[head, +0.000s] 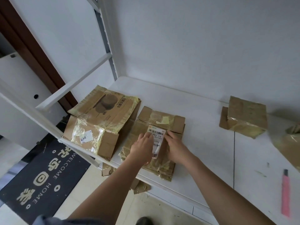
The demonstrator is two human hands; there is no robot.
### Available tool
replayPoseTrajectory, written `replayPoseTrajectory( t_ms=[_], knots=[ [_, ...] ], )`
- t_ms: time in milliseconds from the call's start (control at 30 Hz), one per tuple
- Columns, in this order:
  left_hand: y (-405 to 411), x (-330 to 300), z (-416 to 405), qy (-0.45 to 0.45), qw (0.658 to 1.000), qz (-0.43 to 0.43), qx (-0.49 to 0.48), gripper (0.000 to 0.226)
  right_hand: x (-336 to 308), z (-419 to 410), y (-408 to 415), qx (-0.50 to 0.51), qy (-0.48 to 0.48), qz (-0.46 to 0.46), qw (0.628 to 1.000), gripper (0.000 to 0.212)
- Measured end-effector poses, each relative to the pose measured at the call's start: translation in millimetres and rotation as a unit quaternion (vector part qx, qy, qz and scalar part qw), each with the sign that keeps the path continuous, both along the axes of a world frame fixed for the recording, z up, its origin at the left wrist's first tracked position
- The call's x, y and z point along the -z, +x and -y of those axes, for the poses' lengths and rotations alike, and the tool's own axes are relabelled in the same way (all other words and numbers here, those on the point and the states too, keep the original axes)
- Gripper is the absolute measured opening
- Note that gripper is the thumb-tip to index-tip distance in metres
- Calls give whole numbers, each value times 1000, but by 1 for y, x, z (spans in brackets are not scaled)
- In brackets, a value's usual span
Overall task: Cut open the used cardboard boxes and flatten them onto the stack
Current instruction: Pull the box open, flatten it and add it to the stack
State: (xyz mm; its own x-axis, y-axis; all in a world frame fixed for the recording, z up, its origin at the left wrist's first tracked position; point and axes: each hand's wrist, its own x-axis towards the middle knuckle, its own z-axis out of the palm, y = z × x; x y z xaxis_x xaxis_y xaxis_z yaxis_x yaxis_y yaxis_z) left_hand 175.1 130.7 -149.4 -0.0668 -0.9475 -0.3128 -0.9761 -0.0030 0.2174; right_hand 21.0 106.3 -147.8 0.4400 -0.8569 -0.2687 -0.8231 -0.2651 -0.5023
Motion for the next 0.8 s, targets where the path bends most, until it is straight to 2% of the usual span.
replayPoseTrajectory(
  t_ms=[67,167,300,333,400,467,500,567,700,800],
  knots=[
    [6,0,7,9,999,-43,-1,74,-1,11,-2,1,24,-13,1000,77],
    [11,3,13,-1,1000,-10,6,92,-1,24,-4,0,9,-113,994,103],
    [4,10,18,-1,997,68,25,121,2,28,9,11,-44,-172,984,90],
    [4,10,20,13,998,60,25,125,3,28,12,7,-58,-176,983,88],
    [11,10,23,56,998,-10,7,126,8,31,11,-4,-45,-144,989,92],
    [24,12,25,97,991,-96,16,123,13,35,3,-5,35,-74,997,96],
    [29,13,25,113,986,-120,29,120,17,36,-1,-6,67,-45,997,89],
    [35,17,26,133,983,-115,56,110,26,33,-3,2,78,-23,997,70],
    [32,30,27,108,987,-115,40,75,50,15,6,-3,-20,-128,992,70],
    [34,36,24,45,993,-101,37,66,49,15,11,-3,-60,-166,984,67]
  ],
)
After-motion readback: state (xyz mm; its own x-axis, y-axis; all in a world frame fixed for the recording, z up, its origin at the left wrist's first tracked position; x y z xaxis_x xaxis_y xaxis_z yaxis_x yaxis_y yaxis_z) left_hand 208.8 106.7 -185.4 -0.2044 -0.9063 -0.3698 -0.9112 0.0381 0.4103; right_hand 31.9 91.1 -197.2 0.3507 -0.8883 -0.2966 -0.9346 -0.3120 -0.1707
